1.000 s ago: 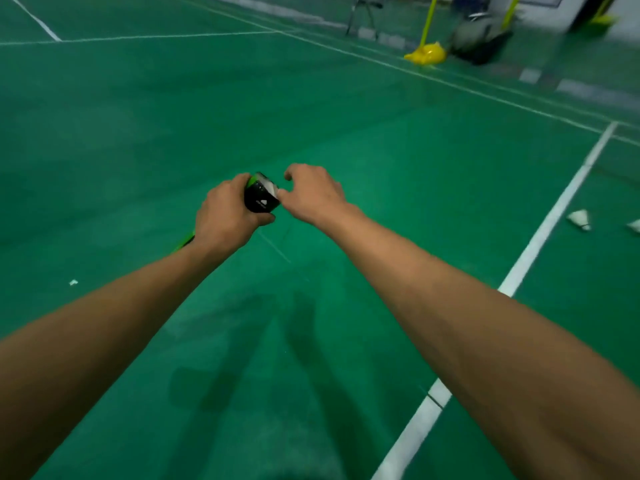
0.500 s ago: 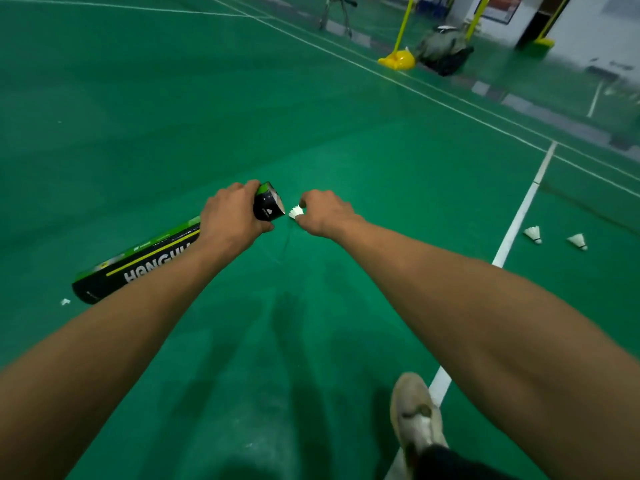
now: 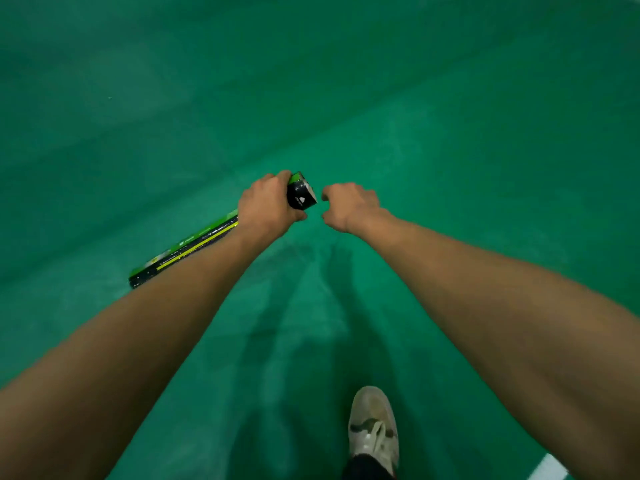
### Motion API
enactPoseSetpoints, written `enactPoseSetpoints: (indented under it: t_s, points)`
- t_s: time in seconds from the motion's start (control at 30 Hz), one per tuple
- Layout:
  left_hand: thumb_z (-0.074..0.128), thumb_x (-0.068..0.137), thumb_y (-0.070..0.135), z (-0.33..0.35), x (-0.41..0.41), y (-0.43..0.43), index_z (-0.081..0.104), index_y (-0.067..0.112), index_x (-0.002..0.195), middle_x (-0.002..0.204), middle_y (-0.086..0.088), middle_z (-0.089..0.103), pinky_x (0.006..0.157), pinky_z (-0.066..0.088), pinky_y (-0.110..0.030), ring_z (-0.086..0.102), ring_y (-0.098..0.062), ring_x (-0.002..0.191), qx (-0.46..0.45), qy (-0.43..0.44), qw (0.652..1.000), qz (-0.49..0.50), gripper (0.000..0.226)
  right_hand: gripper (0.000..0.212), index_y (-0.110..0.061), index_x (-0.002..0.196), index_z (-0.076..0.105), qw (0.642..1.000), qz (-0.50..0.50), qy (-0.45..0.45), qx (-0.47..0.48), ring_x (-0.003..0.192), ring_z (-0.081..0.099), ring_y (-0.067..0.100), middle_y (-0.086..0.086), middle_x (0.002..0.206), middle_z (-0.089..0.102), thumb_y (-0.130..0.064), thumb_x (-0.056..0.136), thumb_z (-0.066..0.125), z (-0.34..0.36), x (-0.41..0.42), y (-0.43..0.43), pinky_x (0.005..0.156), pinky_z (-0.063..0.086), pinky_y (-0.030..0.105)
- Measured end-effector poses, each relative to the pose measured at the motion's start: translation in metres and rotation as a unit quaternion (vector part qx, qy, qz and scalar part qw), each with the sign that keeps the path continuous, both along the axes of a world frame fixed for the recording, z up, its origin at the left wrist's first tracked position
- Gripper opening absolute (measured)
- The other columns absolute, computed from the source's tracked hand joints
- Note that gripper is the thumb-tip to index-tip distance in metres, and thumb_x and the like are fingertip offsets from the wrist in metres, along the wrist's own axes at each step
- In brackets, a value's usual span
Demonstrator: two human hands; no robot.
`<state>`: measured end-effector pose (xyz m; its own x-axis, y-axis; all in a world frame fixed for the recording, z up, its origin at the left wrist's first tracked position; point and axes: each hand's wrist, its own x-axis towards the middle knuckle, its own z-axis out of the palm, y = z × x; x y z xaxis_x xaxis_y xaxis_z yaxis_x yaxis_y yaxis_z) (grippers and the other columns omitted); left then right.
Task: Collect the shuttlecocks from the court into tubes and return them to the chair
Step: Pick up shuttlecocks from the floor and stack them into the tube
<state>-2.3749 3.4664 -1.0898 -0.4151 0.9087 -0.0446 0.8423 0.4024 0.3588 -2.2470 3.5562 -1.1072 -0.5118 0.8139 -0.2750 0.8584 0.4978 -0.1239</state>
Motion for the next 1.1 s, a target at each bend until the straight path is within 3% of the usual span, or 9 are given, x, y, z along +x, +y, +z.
enactPoseSetpoints:
  t_s: [0.17,0.53,0.77,0.87,0.93,0.97,1.0,1.07,1.1]
  points:
    - [0.088,0.074,0.04,-0.015,-0.012,0.068,0.058,0.018,0.123,0.116,-0.012,0.065,0.082,0.048,-0.041,0.062,-0.036,0.108,-0.043,0.041,0.998,-0.034,0.062,0.048,-0.024,0.137,0.057,0.999,-0.003,-0.045,-0.024,0.129,0.054,0.032,0.01,0.138,0.059,-0.019,0.089,0.057,-0.024,-0.009,0.064,0.104,0.042,0.042]
    - [0.089,0.073,0.037,-0.126,-0.061,0.182,0.06,0.017,0.119,0.111,-0.008,0.065,0.075,0.043,-0.037,0.062,-0.033,0.103,-0.055,0.081,0.991,-0.093,0.058,0.05,-0.024,0.145,0.043,0.993,0.001,-0.11,-0.048,0.124,0.051,0.034,0.009,0.138,0.041,-0.022,0.097,0.054,-0.185,-0.04,0.164,0.095,0.044,0.046]
    - [0.089,0.073,0.041,-0.15,-0.064,0.194,0.059,0.018,0.121,0.113,-0.008,0.065,0.076,0.044,-0.037,0.062,-0.032,0.105,-0.031,0.053,0.994,-0.089,0.061,0.037,-0.015,0.134,0.057,0.988,0.015,-0.151,-0.016,0.124,0.056,0.032,0.008,0.134,0.055,-0.014,0.097,0.052,-0.208,-0.052,0.17,0.095,0.044,0.04]
    - [0.088,0.073,0.041,-0.159,-0.061,0.193,0.059,0.019,0.122,0.113,-0.008,0.065,0.076,0.045,-0.038,0.061,-0.032,0.107,-0.017,0.035,0.997,-0.07,0.061,0.032,-0.013,0.123,0.063,0.996,-0.017,-0.09,0.006,0.117,0.063,0.032,0.011,0.126,0.065,-0.007,0.094,0.052,-0.214,-0.04,0.169,0.082,0.044,0.034]
    - [0.089,0.073,0.041,-0.162,-0.057,0.192,0.059,0.019,0.12,0.112,-0.007,0.065,0.076,0.045,-0.037,0.062,-0.033,0.105,-0.007,0.027,0.998,-0.063,0.06,0.024,-0.012,0.112,0.068,0.988,-0.136,0.069,0.022,0.107,0.067,0.035,0.016,0.116,0.07,-0.011,0.092,0.054,-0.211,-0.031,0.177,0.078,0.046,0.034]
    - [0.089,0.073,0.042,-0.162,-0.055,0.193,0.059,0.019,0.119,0.111,-0.007,0.066,0.076,0.045,-0.038,0.062,-0.033,0.105,-0.003,0.022,0.998,-0.062,0.06,0.021,-0.013,0.108,0.07,0.956,-0.227,0.186,0.022,0.103,0.067,0.036,0.017,0.111,0.071,-0.017,0.093,0.057,-0.206,-0.027,0.184,0.078,0.049,0.034]
    - [0.089,0.072,0.042,-0.16,-0.051,0.196,0.059,0.019,0.119,0.111,-0.007,0.066,0.076,0.046,-0.038,0.062,-0.033,0.104,0.002,0.015,0.998,-0.061,0.06,0.019,-0.013,0.104,0.072,0.896,-0.32,0.308,0.015,0.098,0.068,0.034,0.015,0.107,0.073,-0.022,0.093,0.06,-0.199,-0.023,0.192,0.08,0.051,0.035]
    - [0.088,0.073,0.043,-0.155,-0.042,0.203,0.059,0.018,0.12,0.113,-0.008,0.067,0.076,0.046,-0.038,0.062,-0.033,0.104,0.014,0.002,0.998,-0.061,0.06,0.012,-0.017,0.086,0.073,0.736,-0.446,0.508,-0.033,0.079,0.065,0.027,0.008,0.089,0.074,-0.028,0.09,0.068,-0.173,-0.012,0.203,0.08,0.052,0.037]
    - [0.088,0.073,0.043,-0.152,-0.036,0.207,0.059,0.019,0.121,0.114,-0.008,0.067,0.075,0.044,-0.037,0.062,-0.033,0.105,0.02,-0.005,0.998,-0.063,0.061,0.014,-0.02,0.076,0.07,0.683,-0.462,0.564,-0.053,0.069,0.06,0.022,0.003,0.077,0.07,-0.028,0.087,0.071,-0.161,-0.004,0.208,0.074,0.051,0.037]
